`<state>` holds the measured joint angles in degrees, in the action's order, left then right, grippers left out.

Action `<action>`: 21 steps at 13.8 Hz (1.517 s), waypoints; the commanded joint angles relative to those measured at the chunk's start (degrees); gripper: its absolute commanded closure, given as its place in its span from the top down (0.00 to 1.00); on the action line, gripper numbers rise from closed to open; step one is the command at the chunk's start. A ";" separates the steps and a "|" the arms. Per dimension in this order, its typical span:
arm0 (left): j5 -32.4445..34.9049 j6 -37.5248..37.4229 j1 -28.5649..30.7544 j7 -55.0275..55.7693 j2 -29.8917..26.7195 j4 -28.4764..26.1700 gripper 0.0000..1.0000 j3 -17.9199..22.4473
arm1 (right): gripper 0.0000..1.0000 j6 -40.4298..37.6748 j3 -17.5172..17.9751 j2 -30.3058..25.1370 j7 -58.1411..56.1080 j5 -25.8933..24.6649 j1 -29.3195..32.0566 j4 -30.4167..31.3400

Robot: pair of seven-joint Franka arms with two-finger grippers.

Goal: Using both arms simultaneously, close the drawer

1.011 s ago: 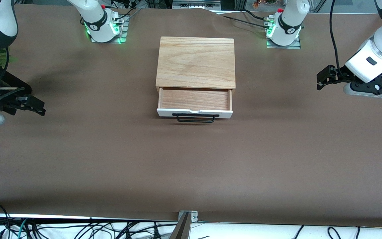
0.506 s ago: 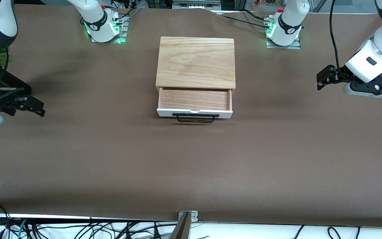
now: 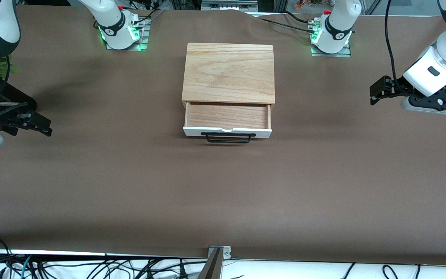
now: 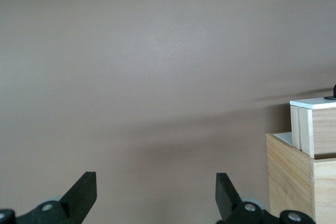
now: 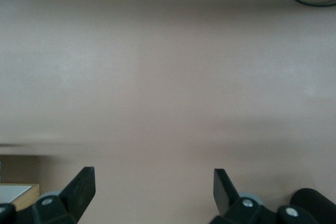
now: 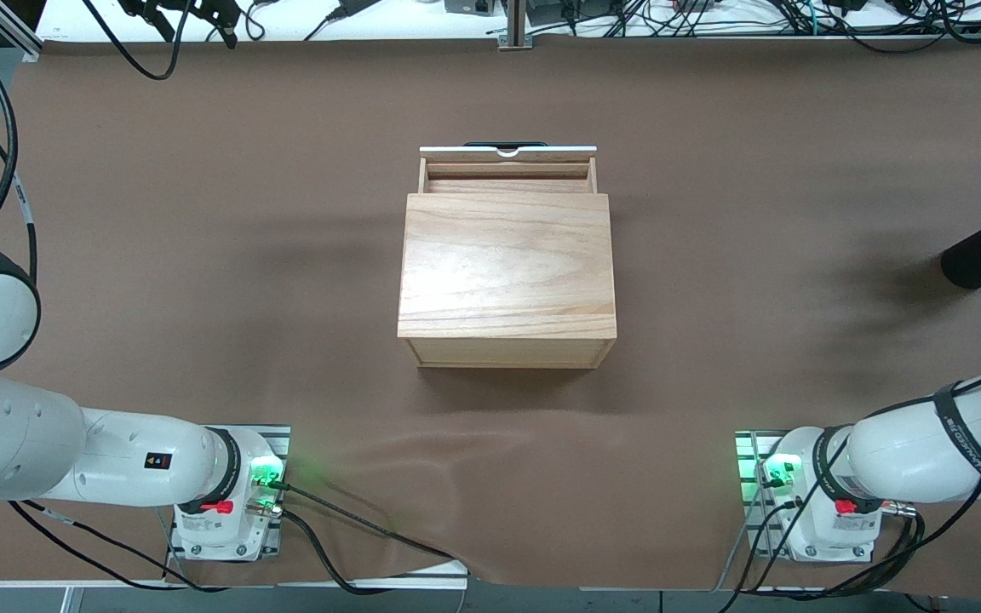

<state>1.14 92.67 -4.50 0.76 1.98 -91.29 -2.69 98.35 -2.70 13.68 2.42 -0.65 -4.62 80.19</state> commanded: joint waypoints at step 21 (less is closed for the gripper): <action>0.88 -1.00 0.10 -0.32 -0.14 0.67 1.00 -0.21 | 1.00 0.70 0.85 0.47 0.04 0.12 -0.56 0.23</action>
<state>1.14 92.66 -4.50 0.76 1.98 -91.29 -2.69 98.45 -2.31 14.16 2.40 -0.62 -4.83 80.19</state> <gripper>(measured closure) 0.000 0.000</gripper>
